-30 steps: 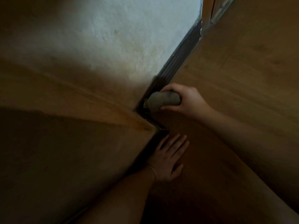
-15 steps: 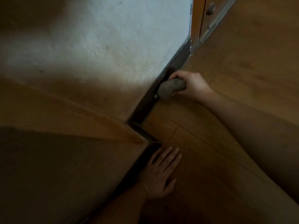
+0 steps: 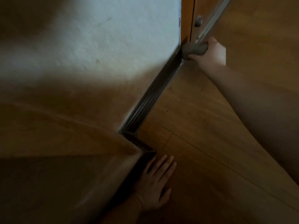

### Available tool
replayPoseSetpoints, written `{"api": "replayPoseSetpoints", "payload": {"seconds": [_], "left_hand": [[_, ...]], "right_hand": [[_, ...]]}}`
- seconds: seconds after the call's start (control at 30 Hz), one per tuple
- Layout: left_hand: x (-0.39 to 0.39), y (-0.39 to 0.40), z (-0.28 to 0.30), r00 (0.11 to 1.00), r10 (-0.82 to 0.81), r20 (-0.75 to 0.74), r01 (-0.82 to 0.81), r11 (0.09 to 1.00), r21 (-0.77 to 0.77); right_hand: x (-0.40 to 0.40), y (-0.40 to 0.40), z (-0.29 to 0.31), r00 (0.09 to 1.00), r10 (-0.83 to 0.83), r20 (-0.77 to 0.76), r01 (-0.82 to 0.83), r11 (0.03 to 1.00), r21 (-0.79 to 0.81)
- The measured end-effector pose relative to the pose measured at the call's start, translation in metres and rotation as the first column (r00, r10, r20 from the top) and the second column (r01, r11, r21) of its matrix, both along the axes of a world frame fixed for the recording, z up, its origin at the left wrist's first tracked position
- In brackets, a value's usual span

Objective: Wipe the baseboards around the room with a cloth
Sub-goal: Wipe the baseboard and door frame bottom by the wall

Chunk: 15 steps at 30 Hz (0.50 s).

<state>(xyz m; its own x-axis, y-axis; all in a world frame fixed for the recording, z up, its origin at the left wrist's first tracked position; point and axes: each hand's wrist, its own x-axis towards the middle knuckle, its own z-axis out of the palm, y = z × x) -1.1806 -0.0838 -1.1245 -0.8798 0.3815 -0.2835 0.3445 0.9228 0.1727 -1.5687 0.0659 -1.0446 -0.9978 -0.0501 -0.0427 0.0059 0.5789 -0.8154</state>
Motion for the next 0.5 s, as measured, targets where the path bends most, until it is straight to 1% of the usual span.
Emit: {"api": "replayPoseSetpoints", "payload": {"seconds": [0.07, 0.1, 0.13, 0.17, 0.2, 0.27, 0.33, 0.4, 0.43, 0.5], "left_hand": [[0.000, 0.000, 0.000, 1.000, -0.001, 0.001, 0.001, 1.000, -0.003], [0.000, 0.000, 0.000, 1.000, 0.004, 0.003, -0.004, 1.000, -0.006], [0.000, 0.000, 0.000, 1.000, 0.009, 0.014, -0.009, 1.000, -0.013], [0.000, 0.000, 0.001, 1.000, 0.011, 0.029, -0.010, 1.000, -0.022], [0.000, 0.000, 0.001, 0.999, 0.010, 0.043, -0.009, 1.000, -0.028], [0.000, -0.001, 0.000, 0.998, 0.018, 0.053, -0.017, 1.000, -0.024], [0.000, 0.000, -0.001, 0.998, 0.029, 0.054, -0.028, 0.999, -0.018], [0.001, 0.000, -0.001, 0.997, 0.041, 0.057, -0.042, 0.999, 0.002], [0.001, 0.000, -0.002, 0.997, 0.045, 0.057, -0.046, 0.999, 0.017], [0.000, 0.000, -0.003, 0.998, 0.039, 0.041, -0.040, 0.999, 0.034]], "right_hand": [[0.033, 0.000, -0.004, 1.000, -0.002, -0.002, 0.002, 1.000, -0.029], [0.052, -0.002, -0.008, 0.999, 0.028, -0.019, -0.028, 0.999, -0.027], [0.073, -0.005, -0.012, 0.996, 0.086, -0.021, -0.087, 0.996, -0.033], [0.094, -0.009, -0.014, 0.984, 0.179, 0.000, -0.178, 0.982, -0.054], [0.114, -0.015, -0.015, 0.955, 0.295, 0.025, -0.292, 0.953, -0.085], [0.150, -0.029, -0.012, 0.855, 0.517, 0.027, -0.509, 0.849, -0.142], [0.176, -0.044, -0.007, 0.755, 0.655, -0.002, -0.645, 0.743, -0.180], [0.190, -0.057, -0.006, 0.690, 0.723, -0.027, -0.716, 0.677, -0.169], [0.194, -0.064, -0.007, 0.675, 0.737, -0.030, -0.732, 0.664, -0.154], [0.198, -0.074, -0.010, 0.686, 0.727, -0.030, -0.723, 0.676, -0.140]]}}
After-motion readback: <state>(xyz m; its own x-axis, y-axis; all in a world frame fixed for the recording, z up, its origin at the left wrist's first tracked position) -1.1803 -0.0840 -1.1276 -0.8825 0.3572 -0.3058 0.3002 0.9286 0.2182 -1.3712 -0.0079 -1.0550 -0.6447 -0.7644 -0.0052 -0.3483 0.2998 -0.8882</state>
